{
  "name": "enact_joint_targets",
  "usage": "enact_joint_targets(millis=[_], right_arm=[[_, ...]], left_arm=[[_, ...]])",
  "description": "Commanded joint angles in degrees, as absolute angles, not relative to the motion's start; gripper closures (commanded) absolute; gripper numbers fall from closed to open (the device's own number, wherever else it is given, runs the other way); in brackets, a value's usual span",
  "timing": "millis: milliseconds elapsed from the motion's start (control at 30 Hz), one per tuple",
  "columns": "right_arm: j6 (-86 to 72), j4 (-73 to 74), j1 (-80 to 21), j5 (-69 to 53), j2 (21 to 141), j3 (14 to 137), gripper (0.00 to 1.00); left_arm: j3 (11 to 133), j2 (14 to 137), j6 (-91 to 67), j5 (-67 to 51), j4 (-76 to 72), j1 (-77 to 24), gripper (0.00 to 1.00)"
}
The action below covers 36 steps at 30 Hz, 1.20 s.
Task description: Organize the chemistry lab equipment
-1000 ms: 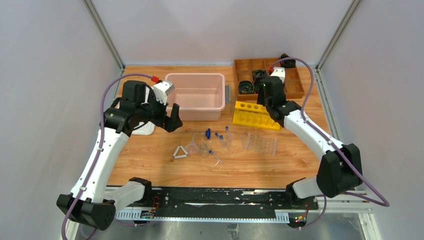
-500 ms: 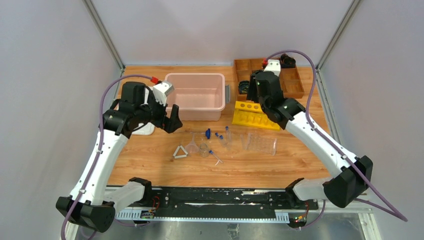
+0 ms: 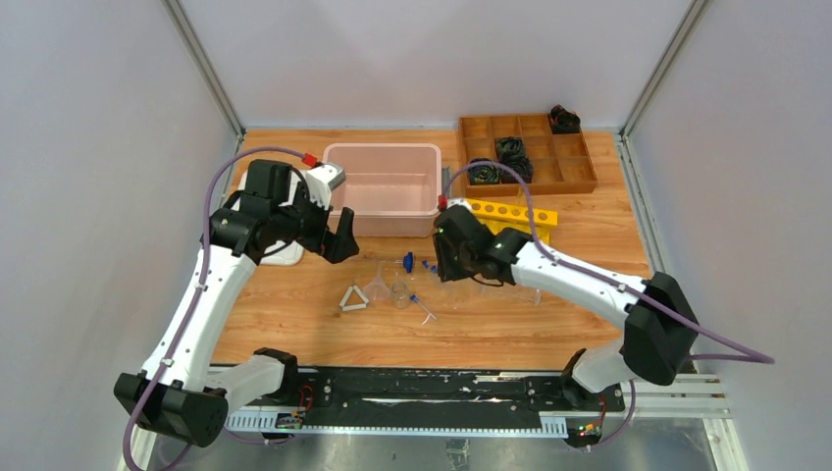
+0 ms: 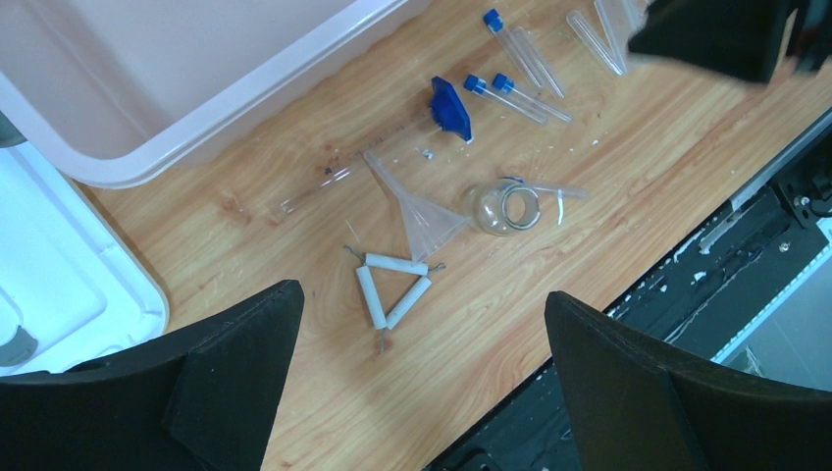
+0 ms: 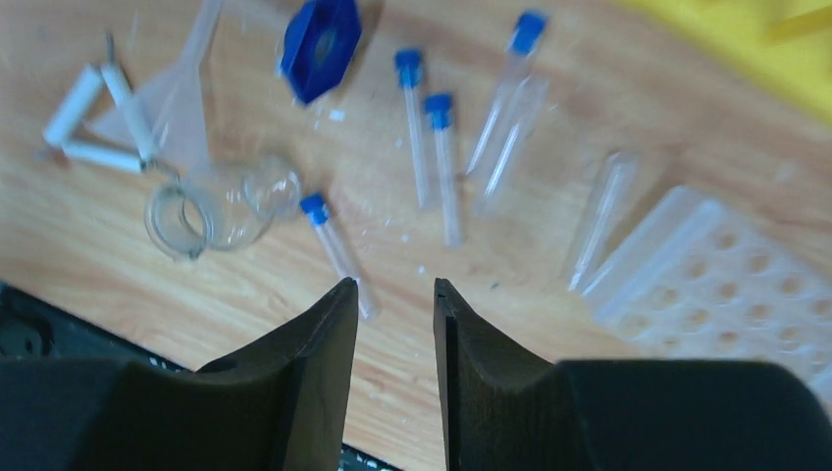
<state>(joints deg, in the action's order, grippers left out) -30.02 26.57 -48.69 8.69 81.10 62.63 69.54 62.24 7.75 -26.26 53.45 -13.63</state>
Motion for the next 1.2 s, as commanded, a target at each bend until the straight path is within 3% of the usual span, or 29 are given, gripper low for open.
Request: enact_joint_targets(millis=[0,367,767,1167], right_arm=[[-33.58,25.93,-53.03,4.26,84.99,61.08,0.61],[-34.15,27.54,-49.94,10.56,89.42,60.75,0.54],[-31.38,24.1,-43.45,8.66,96.38,63.35,0.63],[-31.77,22.9,-43.1,9.27,100.26,63.09,0.65]], left_arm=[[71.19,62.14,9.84,-27.15,54.49,-13.71,0.0],[71.34,62.2,10.96,-26.25,55.1,-13.71,0.0],[72.27,63.1,11.06,-25.87,55.11,-13.71,0.0],[72.24,63.67,11.16,-25.99,55.11,-13.71,0.0]])
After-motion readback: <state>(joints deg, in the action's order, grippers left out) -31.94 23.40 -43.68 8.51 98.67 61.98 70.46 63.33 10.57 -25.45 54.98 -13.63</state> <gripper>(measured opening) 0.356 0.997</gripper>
